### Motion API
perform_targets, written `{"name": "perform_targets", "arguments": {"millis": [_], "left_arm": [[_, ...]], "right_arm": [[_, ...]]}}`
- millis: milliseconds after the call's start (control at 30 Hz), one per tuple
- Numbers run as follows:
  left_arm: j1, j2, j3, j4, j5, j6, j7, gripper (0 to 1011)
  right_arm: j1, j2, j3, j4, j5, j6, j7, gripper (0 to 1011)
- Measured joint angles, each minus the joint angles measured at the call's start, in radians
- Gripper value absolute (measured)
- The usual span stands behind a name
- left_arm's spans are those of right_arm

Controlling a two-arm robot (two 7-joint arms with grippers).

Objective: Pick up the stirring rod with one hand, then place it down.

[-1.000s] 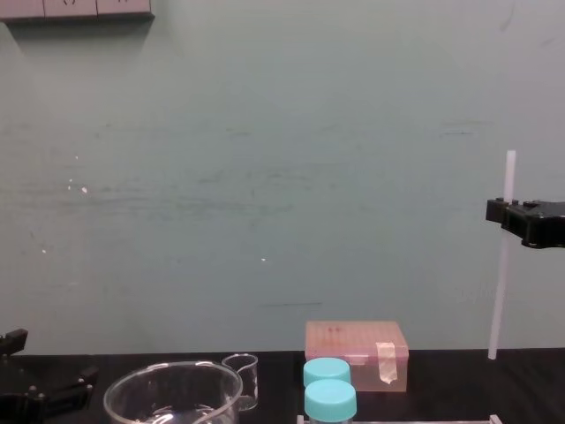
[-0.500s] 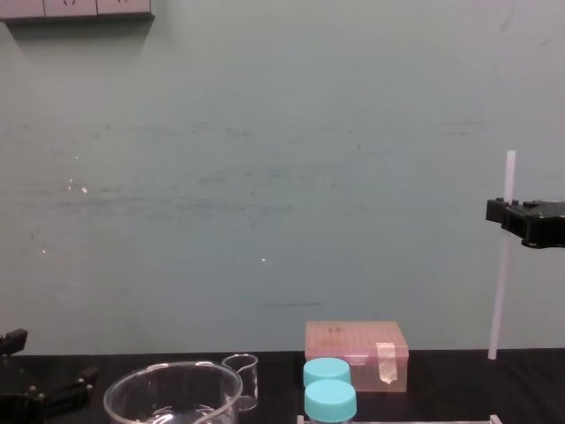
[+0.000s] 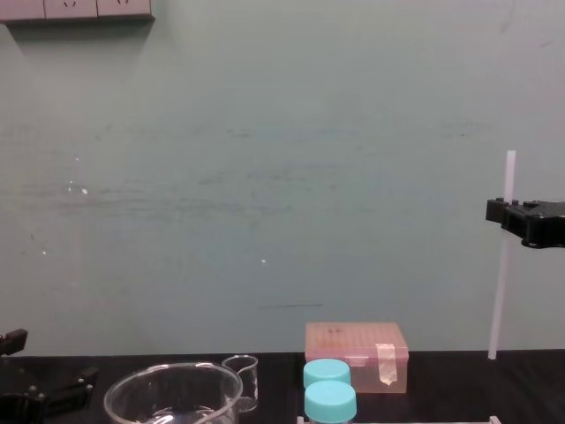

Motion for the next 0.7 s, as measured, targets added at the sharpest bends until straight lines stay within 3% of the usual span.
{"name": "perform_targets", "arguments": {"millis": [700], "left_arm": [[0.0,0.0,0.0,0.0,0.0,0.0,0.0,1005]], "right_arm": [[0.0,0.0,0.0,0.0,0.0,0.0,0.0,72]]}}
